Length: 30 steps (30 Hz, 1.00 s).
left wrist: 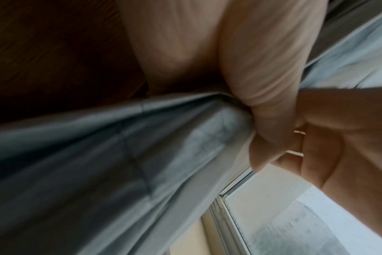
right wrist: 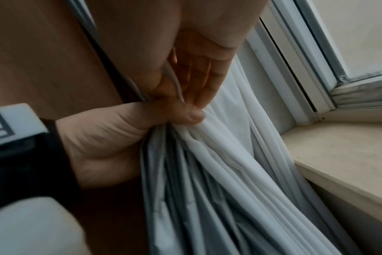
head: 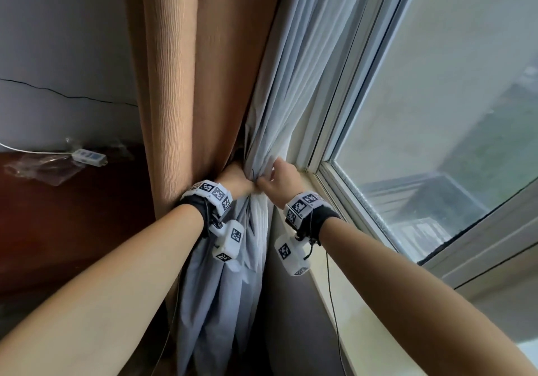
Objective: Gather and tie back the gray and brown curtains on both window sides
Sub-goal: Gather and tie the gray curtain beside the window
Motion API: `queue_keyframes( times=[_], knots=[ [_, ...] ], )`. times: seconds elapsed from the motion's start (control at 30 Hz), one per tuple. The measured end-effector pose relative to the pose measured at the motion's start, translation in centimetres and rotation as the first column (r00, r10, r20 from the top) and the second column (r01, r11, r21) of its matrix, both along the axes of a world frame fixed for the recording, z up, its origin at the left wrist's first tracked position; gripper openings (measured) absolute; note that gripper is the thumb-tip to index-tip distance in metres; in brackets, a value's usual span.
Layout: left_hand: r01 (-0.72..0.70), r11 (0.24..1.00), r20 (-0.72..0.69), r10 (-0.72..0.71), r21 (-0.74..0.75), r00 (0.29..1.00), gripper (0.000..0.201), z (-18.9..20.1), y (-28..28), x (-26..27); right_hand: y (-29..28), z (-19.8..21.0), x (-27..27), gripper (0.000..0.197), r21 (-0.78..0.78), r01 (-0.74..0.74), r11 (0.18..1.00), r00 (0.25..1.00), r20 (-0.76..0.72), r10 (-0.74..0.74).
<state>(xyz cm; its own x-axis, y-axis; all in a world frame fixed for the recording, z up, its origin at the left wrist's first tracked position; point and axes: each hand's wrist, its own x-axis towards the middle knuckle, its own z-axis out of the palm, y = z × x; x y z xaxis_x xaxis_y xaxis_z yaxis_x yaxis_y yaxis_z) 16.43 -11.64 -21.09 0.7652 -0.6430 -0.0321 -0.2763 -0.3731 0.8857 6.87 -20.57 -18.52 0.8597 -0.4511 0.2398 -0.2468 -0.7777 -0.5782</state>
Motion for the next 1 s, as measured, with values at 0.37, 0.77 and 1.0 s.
queue_keyframes(
  times=[0.37, 0.77, 1.0],
  knots=[
    [-0.163, 0.985, -0.108, 0.157, -0.049, 0.982, 0.048, -0.6, 0.8, 0.4, -1.7, 0.4, 0.7, 0.035, 0.368, -0.003, 0.93, 0.993, 0.107, -0.039],
    [-0.048, 0.994, -0.16, 0.031, -0.1, 0.987, 0.058, -1.0, 2.5, 1.2, -3.5, -4.0, 2.8, 0.013, 0.678, 0.016, 0.735, 1.0, -0.029, 0.005],
    [-0.297, 0.949, -0.083, 0.289, -0.108, 0.954, 0.043, -1.1, 0.4, 0.8, -3.2, -2.6, 0.9, 0.017, 0.267, 0.023, 0.963, 0.996, 0.076, -0.045]
  ],
)
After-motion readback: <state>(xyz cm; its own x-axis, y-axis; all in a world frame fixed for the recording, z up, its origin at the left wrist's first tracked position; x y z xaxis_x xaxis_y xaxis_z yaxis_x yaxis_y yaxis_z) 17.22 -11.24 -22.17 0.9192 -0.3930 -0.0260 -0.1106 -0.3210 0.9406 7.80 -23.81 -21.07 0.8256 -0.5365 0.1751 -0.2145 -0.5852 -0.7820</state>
